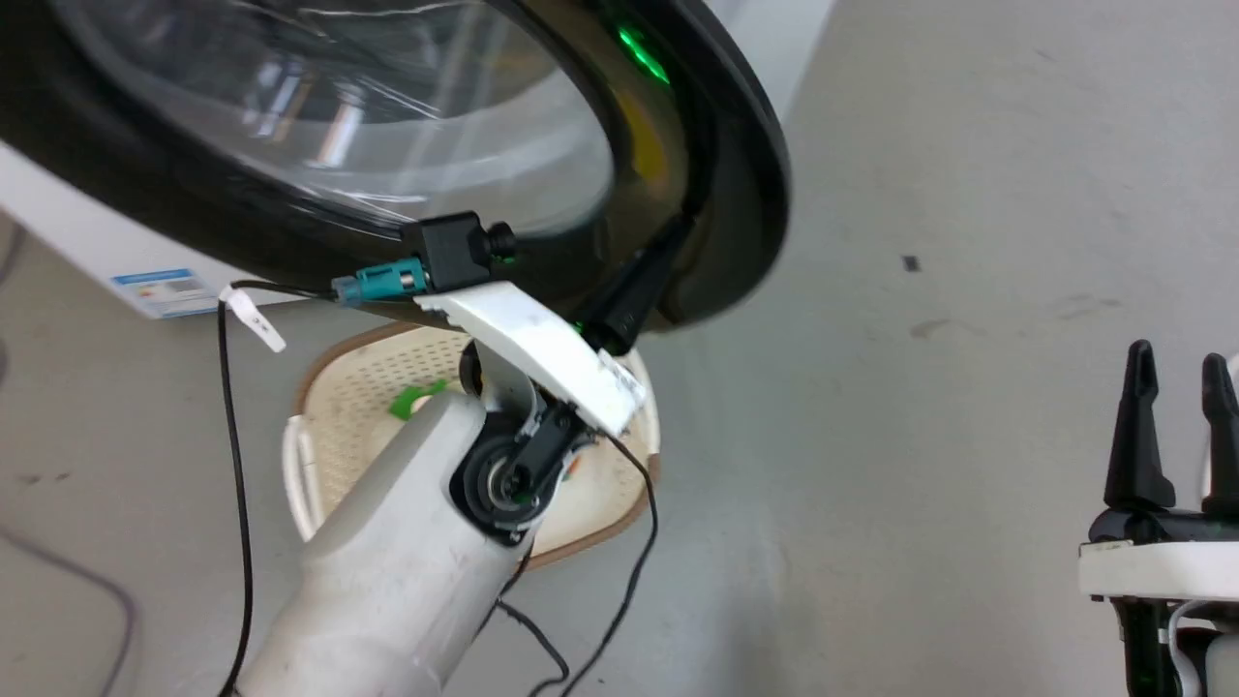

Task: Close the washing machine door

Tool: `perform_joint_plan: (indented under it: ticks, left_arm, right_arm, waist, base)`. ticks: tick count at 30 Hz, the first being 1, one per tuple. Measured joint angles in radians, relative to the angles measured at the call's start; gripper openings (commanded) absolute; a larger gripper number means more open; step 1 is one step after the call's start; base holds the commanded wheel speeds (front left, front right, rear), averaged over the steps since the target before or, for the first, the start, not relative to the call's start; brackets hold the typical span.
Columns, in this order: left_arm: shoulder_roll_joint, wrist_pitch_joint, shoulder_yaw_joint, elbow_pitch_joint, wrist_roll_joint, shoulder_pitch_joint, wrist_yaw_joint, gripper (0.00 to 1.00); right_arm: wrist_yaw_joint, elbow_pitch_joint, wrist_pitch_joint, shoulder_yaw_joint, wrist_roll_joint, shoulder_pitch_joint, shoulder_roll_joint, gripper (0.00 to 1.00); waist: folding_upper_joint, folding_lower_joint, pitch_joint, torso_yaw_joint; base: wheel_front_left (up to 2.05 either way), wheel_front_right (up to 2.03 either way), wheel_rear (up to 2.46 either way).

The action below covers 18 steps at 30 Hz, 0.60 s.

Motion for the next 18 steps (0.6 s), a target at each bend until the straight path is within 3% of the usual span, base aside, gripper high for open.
perform_joint_plan:
  ticks: [8,15,18]
  left_arm:
    - [0.007,-0.097,-0.063,0.118,-0.047,-0.087,0.000,0.00]
    - [0.050,-0.169,-0.125,0.128,-0.081,-0.086,0.000,0.00]
    - [0.083,-0.224,-0.156,0.144,-0.035,-0.086,0.000,0.00]
  right_arm:
    - [0.000,0.001,0.000,0.023,0.001,-0.001,0.000,1.00]
    - [0.000,0.001,0.000,0.027,-0.004,0.007,0.000,1.00]
    - [0.000,0.000,0.000,0.025,-0.011,0.018,0.000,1.00]
  waist:
    - [0.0001,0.0000,0.010,-0.058]
    - [0.0000,-0.0001,-0.031,-0.051]
    - [0.0000,-0.0001,-0.057,-0.040]
  base:
    - [0.00,0.00,0.00]
    - [0.00,0.00,0.00]
    - [0.00,0.00,0.00]
